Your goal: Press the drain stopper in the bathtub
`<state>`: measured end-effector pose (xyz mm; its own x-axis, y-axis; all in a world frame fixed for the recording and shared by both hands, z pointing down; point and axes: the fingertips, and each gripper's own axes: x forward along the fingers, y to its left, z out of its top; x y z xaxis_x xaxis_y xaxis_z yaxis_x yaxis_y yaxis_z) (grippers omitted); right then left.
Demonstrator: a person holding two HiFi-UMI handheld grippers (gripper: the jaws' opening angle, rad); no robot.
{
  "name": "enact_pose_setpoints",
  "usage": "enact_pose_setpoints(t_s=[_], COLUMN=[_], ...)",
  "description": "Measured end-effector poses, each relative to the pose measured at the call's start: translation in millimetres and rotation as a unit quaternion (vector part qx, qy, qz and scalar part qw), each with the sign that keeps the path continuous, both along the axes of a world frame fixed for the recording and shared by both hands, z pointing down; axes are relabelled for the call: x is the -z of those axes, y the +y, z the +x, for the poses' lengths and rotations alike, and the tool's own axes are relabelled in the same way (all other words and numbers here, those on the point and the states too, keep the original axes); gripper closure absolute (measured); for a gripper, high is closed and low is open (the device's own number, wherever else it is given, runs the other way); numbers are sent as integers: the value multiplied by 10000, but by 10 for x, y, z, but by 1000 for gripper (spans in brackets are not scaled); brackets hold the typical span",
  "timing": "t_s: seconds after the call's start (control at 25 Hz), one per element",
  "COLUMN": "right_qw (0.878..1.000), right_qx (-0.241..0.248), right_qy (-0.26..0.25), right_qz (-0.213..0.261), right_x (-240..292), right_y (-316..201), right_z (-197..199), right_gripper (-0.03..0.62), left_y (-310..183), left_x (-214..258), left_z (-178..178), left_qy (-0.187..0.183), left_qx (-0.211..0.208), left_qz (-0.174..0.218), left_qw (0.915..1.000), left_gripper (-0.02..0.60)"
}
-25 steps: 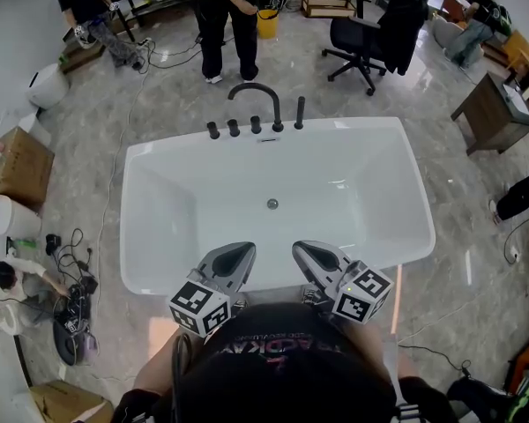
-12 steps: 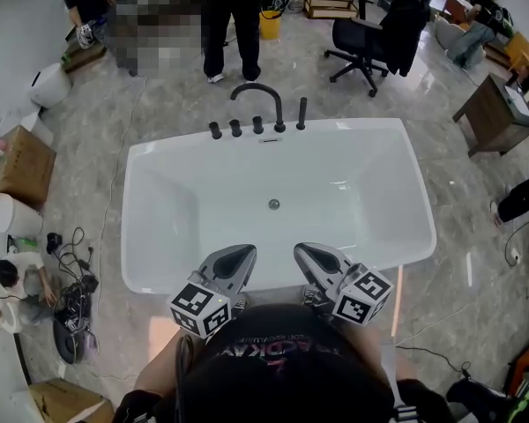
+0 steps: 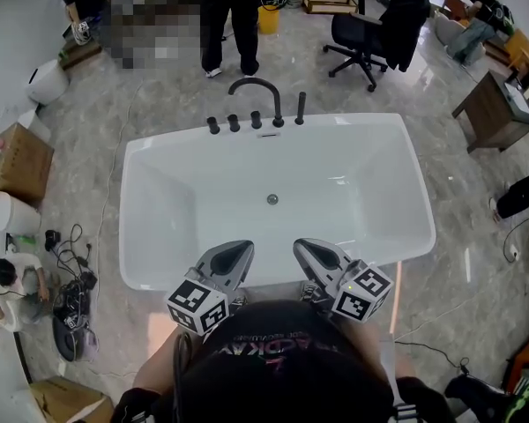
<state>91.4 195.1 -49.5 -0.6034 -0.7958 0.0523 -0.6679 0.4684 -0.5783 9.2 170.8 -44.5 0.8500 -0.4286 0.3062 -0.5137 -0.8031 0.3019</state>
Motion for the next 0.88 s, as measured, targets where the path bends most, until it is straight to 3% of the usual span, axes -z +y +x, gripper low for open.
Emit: enact_pose_setpoints(t_s=[0.88], right_qw=[9994], right_qx=[-54], right_qy=[-61], right_qz=[-338], right_x=[-149], right_y=[-1], right_z=[65], right_gripper=[583], left_y=[-7], left_x=[-162], left_z=[50], left_qy=[-42], left_qx=[1], left_qz=[-347], left_qw=[9994], left_gripper=[575])
